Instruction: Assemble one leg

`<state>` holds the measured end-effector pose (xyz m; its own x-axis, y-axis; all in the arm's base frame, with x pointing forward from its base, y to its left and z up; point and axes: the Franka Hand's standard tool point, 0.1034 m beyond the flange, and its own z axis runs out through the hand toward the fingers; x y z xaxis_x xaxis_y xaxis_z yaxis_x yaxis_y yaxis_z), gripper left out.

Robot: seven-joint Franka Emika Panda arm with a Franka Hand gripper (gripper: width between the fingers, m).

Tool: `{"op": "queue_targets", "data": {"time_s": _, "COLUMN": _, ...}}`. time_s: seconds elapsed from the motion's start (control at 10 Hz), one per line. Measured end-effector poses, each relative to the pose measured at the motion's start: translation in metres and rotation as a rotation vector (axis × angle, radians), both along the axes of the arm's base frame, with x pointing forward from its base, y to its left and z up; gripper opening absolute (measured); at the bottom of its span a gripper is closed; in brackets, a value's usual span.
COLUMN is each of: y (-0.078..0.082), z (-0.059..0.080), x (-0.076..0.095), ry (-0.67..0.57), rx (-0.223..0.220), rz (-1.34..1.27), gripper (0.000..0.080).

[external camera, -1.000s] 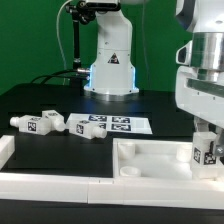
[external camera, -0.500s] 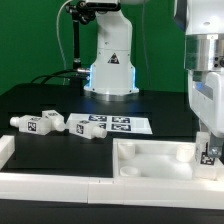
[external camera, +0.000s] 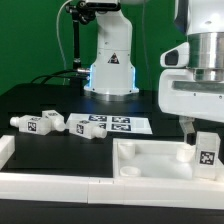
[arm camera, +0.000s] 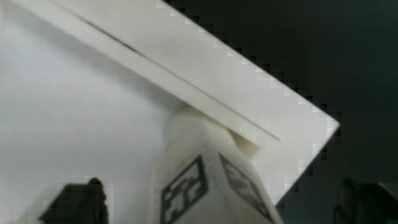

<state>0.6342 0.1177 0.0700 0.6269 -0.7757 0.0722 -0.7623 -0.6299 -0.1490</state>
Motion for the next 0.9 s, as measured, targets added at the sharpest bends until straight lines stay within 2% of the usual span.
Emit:
{"op": "queue_targets", "data": {"time_s": 0.2, "y": -0.0024, "z": -0.0005, "x": 0.0003, "ry": -0.005, "rx": -0.034, "rz": 0.154, "gripper": 0.0648}}
{"op": "queue_targets", "data": {"time_s": 0.3, "y": -0.0058, "z": -0.0023, "x": 0.0000, "ry": -0.005, "rx": -0.098, "rz": 0.440, "gripper": 0.0648}}
{"op": "queue_targets", "data": {"time_s": 0.4, "y": -0.0072, "z": -0.0031, "x": -0.0004, "ry": -0.001, "rx": -0.108, "rz": 0.525, "gripper": 0.0648}}
{"op": "queue_targets", "data": {"time_s": 0.6, "y": -0.0073, "z": -0.0030, "x": -0.0002, "ry": 0.001, "rx": -0.097, "rz": 0.448, "gripper": 0.0636}}
{"op": "queue_targets", "data": {"time_s": 0.8, "y": -0.0072, "z": -0.0030, "x": -0.0002, "ry": 0.003, "rx": -0.082, "rz": 0.356, "gripper": 0.0280}}
{"op": "queue_targets", "data": {"time_s": 0.9, "y": -0.0072, "z": -0.0030, "x": -0.0002, "ry": 0.005, "rx": -0.071, "rz": 0.289, "gripper": 0.0280}}
